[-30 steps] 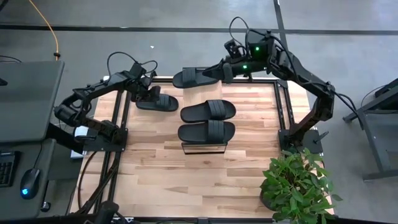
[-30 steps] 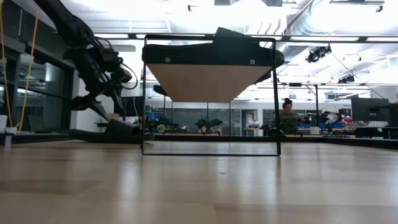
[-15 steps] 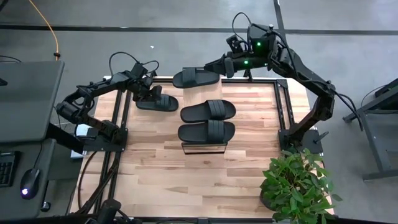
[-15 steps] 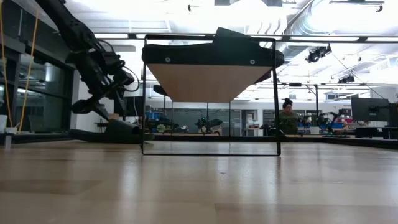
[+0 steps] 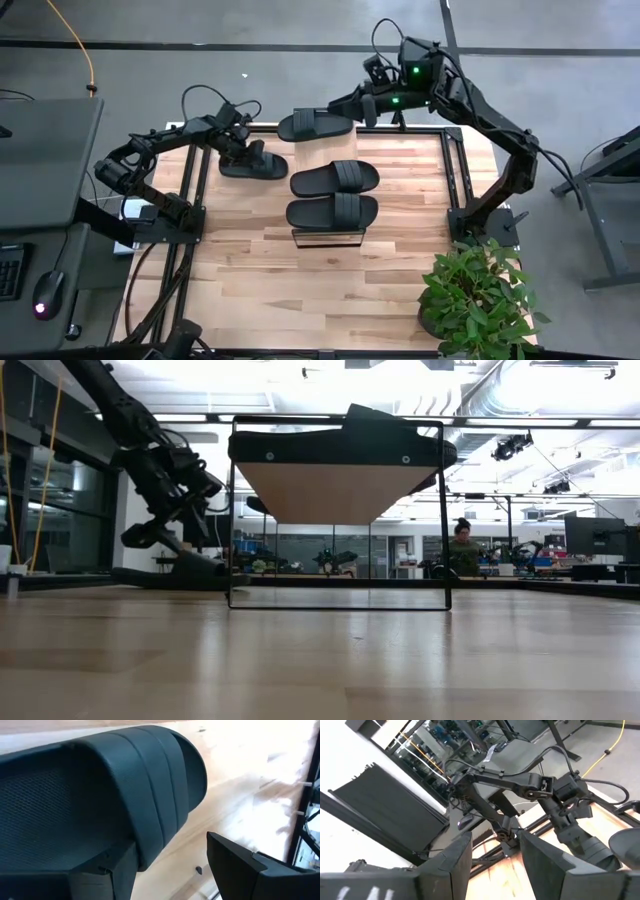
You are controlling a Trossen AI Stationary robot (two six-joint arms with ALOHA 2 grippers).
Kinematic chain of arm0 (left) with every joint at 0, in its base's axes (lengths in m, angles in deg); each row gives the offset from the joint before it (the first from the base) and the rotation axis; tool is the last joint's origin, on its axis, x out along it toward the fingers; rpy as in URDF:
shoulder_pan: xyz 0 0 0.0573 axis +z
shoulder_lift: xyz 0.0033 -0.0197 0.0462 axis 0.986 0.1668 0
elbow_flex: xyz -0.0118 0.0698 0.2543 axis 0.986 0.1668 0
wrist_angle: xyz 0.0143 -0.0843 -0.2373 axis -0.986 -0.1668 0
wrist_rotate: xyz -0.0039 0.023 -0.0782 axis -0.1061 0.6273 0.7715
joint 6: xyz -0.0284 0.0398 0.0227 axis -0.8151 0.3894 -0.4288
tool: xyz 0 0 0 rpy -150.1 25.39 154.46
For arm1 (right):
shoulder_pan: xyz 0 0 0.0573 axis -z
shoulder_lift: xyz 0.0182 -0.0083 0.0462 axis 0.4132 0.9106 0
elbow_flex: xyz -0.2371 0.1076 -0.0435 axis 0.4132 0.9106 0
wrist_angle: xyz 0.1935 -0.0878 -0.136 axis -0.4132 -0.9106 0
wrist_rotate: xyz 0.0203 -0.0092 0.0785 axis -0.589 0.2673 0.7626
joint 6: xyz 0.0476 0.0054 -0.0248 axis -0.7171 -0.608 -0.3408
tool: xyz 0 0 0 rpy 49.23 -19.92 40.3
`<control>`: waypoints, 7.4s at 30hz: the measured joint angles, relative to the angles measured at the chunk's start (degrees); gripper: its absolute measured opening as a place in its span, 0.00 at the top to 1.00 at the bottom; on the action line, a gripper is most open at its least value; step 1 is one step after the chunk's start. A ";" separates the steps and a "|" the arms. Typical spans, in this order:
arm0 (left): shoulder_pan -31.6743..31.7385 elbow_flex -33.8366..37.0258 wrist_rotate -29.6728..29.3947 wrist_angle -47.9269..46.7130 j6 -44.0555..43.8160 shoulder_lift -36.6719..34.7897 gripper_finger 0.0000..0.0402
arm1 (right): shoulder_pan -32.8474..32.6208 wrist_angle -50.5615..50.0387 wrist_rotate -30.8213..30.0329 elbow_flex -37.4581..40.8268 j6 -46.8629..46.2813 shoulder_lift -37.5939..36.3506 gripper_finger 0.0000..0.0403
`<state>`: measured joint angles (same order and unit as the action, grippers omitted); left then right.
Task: Pick and place slides into the shelf
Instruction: Put the black slide on the shelf
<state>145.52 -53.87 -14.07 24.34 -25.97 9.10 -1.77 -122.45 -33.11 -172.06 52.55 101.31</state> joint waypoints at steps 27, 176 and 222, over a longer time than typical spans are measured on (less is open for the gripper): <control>0.11 0.00 -3.44 2.29 -0.04 -0.03 0.98 | -0.92 0.02 1.51 0.00 -3.54 1.01 0.61; -25.77 -40.04 -6.75 43.41 -22.59 -9.71 0.64 | -3.72 22.26 -19.25 0.06 1.12 13.21 0.93; -11.73 -40.06 19.99 16.14 -22.68 -17.10 0.41 | -3.56 -18.28 38.33 0.02 -1.57 6.32 0.93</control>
<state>133.79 -93.94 5.91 40.48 -48.65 -8.00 -5.33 -140.73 5.23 -172.04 50.98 107.63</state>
